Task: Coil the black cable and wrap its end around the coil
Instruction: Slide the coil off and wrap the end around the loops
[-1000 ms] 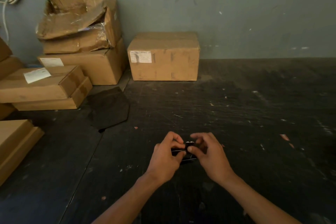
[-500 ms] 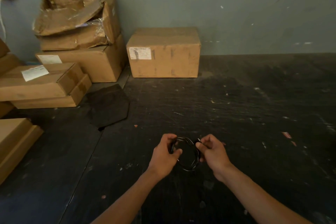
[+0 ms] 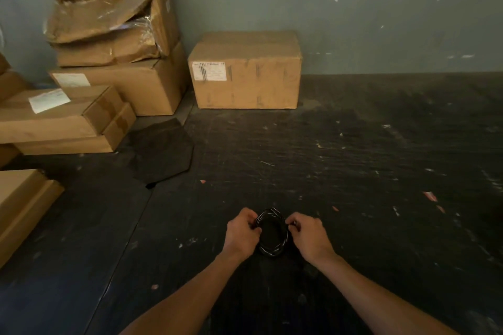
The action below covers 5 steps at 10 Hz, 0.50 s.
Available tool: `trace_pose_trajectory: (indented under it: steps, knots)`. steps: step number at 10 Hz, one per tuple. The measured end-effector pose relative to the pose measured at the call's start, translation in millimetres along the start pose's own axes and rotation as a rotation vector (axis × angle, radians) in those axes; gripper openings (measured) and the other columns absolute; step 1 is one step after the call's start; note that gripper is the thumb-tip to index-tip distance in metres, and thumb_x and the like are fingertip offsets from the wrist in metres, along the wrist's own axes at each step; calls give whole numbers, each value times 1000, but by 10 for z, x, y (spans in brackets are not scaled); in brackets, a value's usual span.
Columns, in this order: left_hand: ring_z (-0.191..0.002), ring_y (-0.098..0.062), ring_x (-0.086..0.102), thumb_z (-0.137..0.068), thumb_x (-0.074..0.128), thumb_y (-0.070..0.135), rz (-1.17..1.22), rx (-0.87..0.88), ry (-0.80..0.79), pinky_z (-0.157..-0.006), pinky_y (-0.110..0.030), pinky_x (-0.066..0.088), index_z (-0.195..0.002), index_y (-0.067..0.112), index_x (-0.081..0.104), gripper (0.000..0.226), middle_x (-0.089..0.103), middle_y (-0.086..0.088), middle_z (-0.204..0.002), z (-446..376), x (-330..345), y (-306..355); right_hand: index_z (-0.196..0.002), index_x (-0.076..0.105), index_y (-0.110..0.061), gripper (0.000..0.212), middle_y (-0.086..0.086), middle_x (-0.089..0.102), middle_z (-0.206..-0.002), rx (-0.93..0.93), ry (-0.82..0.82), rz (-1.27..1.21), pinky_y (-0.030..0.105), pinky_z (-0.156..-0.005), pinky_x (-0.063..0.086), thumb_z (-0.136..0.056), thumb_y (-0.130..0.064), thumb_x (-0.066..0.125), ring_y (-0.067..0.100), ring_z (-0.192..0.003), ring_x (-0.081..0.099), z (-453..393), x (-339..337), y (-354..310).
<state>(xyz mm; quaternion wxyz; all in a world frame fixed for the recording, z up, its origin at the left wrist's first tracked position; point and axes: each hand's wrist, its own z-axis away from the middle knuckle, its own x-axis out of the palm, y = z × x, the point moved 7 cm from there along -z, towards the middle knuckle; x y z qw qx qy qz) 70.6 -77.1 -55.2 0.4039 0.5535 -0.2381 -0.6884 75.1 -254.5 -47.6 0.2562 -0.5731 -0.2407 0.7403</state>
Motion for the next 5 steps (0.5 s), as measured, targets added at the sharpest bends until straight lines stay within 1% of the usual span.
trace_pose_trajectory:
  steps: [1,2,3,4,5]
  knots:
    - [-80,-2,59,-90,64,7,-65,-2,-9,-62,-11,45,-115,18,57,29,62,4,-103,-53,32,-1,-123,62,-24,29,1,60,-129,-17,-38,99,18,-84,46,-96,-14,54,8,-101,60,-42,39,6]
    - [-83,-4,59,-91,63,10,-104,-5,-10,-62,-12,44,-118,19,56,29,62,5,-103,-106,36,19,-125,60,-25,31,3,54,-132,-9,-59,121,17,-78,46,-97,-16,53,7,-93,58,-59,40,1]
    - [-85,-6,59,-92,61,14,-132,-1,-13,-66,-14,47,-120,19,56,29,62,0,-111,-108,51,-9,-127,59,-25,33,4,49,-135,-6,-78,133,28,-94,51,-96,-17,54,14,-109,58,-36,67,8]
    - [-103,-14,57,-90,62,20,-198,7,8,-86,-30,55,-121,25,53,33,53,-1,-120,-109,36,-47,-131,54,-28,37,2,44,-137,32,-56,146,31,-96,51,-95,-20,56,13,-112,57,16,42,23]
    - [-109,-16,52,-89,62,24,-181,14,81,-95,-33,50,-120,31,52,33,48,2,-122,79,-23,-121,-125,54,-33,32,-2,44,-129,67,-4,95,30,-95,52,-94,-25,57,10,-107,58,232,37,54]
